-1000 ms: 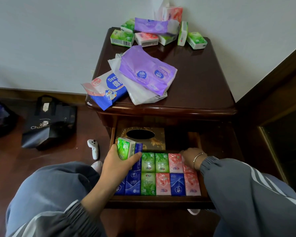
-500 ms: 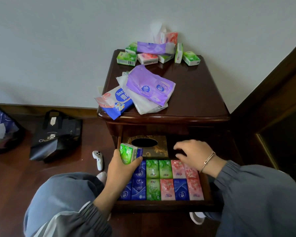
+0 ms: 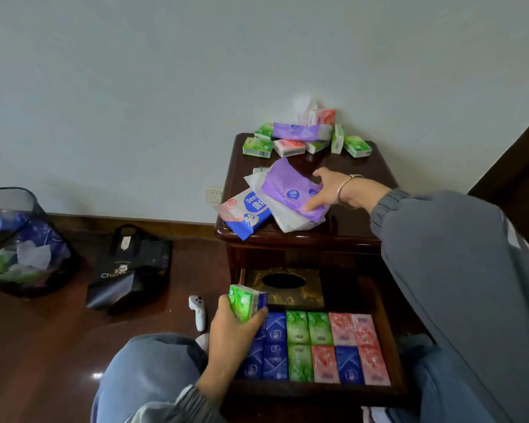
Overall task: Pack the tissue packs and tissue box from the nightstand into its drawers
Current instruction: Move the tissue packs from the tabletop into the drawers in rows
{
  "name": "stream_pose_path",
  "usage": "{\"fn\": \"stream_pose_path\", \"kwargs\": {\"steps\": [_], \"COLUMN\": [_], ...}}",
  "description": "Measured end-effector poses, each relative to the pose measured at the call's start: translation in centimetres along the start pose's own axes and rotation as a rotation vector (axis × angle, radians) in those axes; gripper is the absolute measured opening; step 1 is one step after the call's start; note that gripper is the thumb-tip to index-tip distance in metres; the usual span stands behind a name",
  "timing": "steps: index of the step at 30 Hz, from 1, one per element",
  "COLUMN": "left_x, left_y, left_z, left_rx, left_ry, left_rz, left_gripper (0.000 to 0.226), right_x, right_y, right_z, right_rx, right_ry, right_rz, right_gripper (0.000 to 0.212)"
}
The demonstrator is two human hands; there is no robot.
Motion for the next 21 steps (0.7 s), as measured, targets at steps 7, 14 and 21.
{"fn": "stream_pose_path", "kwargs": {"steps": [7, 14, 21], "left_x": [-0.1, 1.1, 1.7], "left_y": [0.2, 0.5, 0.6], "left_z": [-0.2, -0.1, -0.2], "left_rx": [-0.024, -0.023, -0.031], "left_ry": [-0.035, -0.018, -0.013], "left_rz": [-0.019, -0.039, -0.057], "left_gripper": [0.038, 0.04, 0.04], "right_x": [0.9, 0.5, -2.6], "right_y": [-0.9, -3.0, -9.6], "right_z": [1.5, 4.4, 9.2], "right_rx": [-0.118, -0.194, -0.213], "right_ry": [-0.04, 0.426, 0.792], "right_rz": [0.285, 0.686, 0.636], "right_gripper": [0.049, 0.01, 0.003]}}
Point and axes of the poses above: each hand's wrist, its own y-axis towards the middle knuckle, its own x-axis out of the palm, z = x × y, the point moved 3 cm from there along y, towards the middle knuckle, and after that the axes turned 11 degrees about x, right-handed, at the moved point
